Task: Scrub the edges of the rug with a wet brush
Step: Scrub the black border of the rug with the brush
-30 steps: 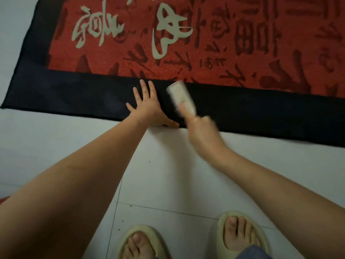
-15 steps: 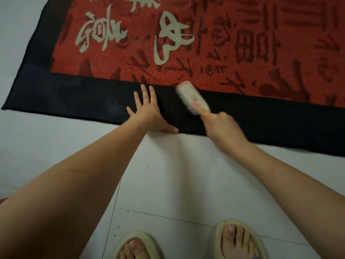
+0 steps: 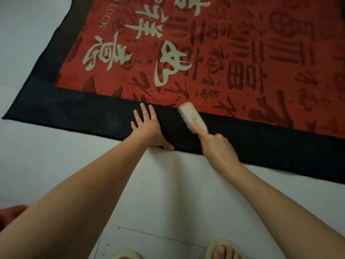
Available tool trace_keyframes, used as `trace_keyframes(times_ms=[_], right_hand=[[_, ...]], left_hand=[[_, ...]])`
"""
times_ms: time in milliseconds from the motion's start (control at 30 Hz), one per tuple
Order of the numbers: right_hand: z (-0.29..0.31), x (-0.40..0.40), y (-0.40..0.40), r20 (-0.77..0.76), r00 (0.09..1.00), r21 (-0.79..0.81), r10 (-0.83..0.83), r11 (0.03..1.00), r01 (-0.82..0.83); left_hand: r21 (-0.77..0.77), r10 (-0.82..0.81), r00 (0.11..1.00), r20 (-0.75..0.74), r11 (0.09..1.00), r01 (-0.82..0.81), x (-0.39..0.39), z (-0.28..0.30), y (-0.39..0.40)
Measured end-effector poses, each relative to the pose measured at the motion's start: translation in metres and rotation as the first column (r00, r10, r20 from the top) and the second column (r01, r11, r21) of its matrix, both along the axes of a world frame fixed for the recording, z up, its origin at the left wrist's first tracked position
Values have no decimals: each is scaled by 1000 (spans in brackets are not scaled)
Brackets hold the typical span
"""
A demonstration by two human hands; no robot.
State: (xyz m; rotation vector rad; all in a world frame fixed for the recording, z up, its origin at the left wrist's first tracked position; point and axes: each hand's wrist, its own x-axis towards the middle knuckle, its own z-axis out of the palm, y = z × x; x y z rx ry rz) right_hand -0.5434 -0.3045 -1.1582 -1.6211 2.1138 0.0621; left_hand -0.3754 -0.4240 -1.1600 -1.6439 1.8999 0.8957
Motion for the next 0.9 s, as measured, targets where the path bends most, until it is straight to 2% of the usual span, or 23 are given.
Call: trace_keyframes(times_ms=[67, 133, 267, 300, 400, 433, 500, 533, 600, 700, 767, 833, 900], right_hand=[[9, -18, 16, -28, 992, 44, -126, 991, 127], [13, -6, 3, 2, 986, 39, -168, 985, 167], [10, 55, -46, 216, 976, 29, 27, 999, -35], [8, 53, -49, 206, 977, 19, 50, 998, -55], [1, -5, -7, -16, 1000, 3, 22, 1000, -22], [3, -28, 12, -53, 996, 1, -67, 998, 67], [6, -44, 32, -14, 963, -17, -268, 963, 268], [5, -35, 29, 11, 956, -33, -294, 955, 295], [2, 6, 8, 65, 972, 2, -226, 974, 226], [4, 56, -27, 183, 983, 37, -26, 999, 19], [3, 39, -30, 117, 993, 1, 25, 1000, -25], [0, -3, -5, 7, 1000, -1, -11, 1000, 11], [-1, -42, 27, -35, 987, -18, -158, 987, 157]], left_hand=[[26, 30, 999, -37, 999, -29, -5, 2, -1], [8, 78, 994, -75, 997, -78, -19, 1, 3], [-94, 108, 991, -83, 989, -116, -29, -11, 13], [-100, 106, 990, -87, 988, -115, -26, -14, 12], [-53, 66, 996, -56, 996, -69, -19, -9, 13], [-37, 61, 997, -47, 997, -63, -20, -8, 13], [-29, 61, 997, -49, 998, -62, -25, -7, 12], [-35, 66, 997, -51, 997, -67, -27, -6, 12], [-37, 73, 996, -49, 997, -75, -32, -6, 12], [-65, 85, 995, -51, 994, -89, -29, -12, 12], [-76, 73, 996, -51, 994, -77, -23, -13, 11], [-66, 48, 998, -32, 997, -50, -19, -11, 12], [-61, 42, 999, -15, 997, -43, -22, -10, 11]])
